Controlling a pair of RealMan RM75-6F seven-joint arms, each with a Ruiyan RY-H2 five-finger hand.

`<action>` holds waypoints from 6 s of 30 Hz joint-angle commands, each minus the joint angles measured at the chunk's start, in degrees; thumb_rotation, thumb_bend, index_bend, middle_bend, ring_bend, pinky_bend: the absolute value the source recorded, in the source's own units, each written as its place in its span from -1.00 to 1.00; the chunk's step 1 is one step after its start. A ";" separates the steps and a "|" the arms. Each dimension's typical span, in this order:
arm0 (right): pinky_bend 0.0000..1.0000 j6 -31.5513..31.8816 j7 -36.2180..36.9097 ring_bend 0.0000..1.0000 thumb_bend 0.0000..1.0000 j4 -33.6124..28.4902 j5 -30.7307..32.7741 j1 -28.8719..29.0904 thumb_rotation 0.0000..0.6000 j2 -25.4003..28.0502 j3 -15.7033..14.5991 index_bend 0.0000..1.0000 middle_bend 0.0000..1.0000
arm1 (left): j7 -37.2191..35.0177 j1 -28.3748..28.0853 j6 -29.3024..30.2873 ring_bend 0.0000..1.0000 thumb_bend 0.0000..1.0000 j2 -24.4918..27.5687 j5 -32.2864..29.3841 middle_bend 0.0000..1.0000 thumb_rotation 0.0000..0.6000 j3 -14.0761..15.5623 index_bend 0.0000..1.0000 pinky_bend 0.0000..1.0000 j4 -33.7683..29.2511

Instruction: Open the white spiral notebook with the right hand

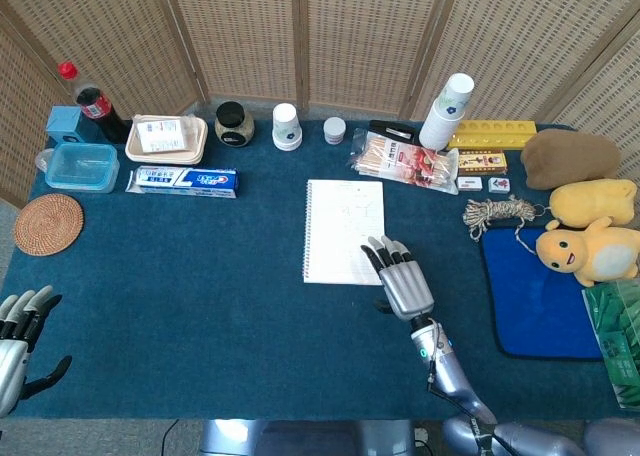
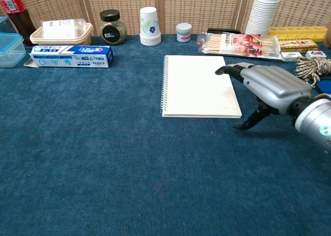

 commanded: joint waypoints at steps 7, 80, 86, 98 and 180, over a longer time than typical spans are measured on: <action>-0.69 -1.68 -0.04 -0.87 -0.68 6.48 1.45 3.39 1.00 -3.03 1.35 -0.81 -0.75 | -0.71 -0.25 -0.71 -0.94 -0.49 -0.39 -0.87 -0.86 1.00 -0.11 -0.69 -1.00 0.76; -0.38 5.66 4.22 -0.56 -0.61 19.24 0.18 14.97 1.00 -12.34 7.29 -0.60 -0.56 | -6.89 1.28 0.63 -0.95 -0.50 -2.82 -1.75 -0.87 1.00 0.90 -0.69 -1.00 6.26; -0.38 4.55 0.92 -0.56 -0.63 16.16 1.08 16.66 1.00 -11.27 8.45 -0.60 -0.56 | -7.38 1.59 0.93 -0.94 -0.50 -3.09 -1.71 -0.87 1.00 1.05 -0.69 -1.00 6.67; -0.38 4.31 -5.17 -0.56 -0.64 8.73 3.53 19.62 1.00 -11.56 10.72 -0.62 -0.58 | -7.92 1.71 1.23 -0.95 -0.49 -3.33 -1.37 -0.87 1.00 1.04 -0.69 -1.00 7.12; -0.37 10.33 -7.08 -0.64 -0.61 -11.32 5.14 6.93 0.90 6.56 -3.23 -0.64 -0.61 | -6.90 2.00 0.26 -0.94 -0.50 -2.92 -0.14 -0.86 1.00 1.97 -0.67 -1.00 6.91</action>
